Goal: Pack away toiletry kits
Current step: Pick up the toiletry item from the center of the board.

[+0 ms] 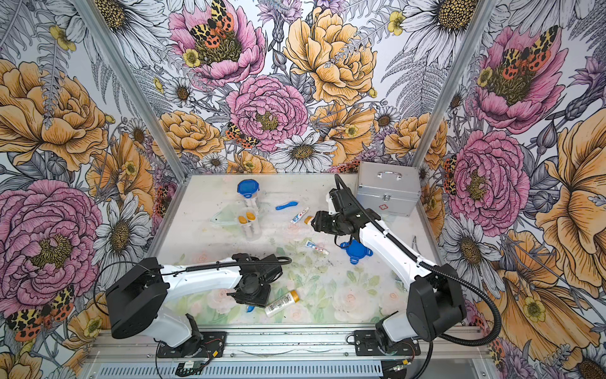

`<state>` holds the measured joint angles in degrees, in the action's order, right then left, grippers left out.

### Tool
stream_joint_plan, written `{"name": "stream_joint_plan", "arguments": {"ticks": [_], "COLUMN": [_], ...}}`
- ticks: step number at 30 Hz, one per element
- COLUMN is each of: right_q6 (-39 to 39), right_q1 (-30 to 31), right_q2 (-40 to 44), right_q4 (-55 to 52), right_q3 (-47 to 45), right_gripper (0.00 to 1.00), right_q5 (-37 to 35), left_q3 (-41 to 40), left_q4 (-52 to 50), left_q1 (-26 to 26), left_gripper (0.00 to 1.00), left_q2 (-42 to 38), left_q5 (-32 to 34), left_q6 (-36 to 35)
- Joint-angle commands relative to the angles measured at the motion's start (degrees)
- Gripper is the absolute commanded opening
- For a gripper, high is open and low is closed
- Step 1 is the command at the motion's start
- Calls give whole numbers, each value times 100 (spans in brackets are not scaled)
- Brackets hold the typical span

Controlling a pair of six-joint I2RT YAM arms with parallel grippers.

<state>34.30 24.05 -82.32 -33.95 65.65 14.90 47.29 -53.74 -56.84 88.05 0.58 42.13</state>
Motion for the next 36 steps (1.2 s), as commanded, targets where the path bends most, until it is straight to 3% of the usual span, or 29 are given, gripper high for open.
{"name": "stream_joint_plan", "arguments": {"ticks": [1,11,17,26,36], "right_q6": [103,26,-51,-212,-125], "right_q1": [-89,-230,-210,444,1049], "right_q2": [126,-30,-151,-1224,-2060], "right_q4": [79,47,47,71,244], "right_q3": [-156,-691,-760,44,1298], "right_gripper": [63,67,68,68,67], "right_q5": [276,1717,2273,3662,3983], "left_q3": [106,456,565,878,913], "left_q4": [-52,33,90,719,838], "left_q1": [-210,-297,-87,339,414], "left_gripper": [49,21,13,10,10], "left_q2": [208,65,-601,-1711,-2045], "left_q5": [202,367,653,1101,1215], "left_q6": [93,243,230,-572,-1004]}}
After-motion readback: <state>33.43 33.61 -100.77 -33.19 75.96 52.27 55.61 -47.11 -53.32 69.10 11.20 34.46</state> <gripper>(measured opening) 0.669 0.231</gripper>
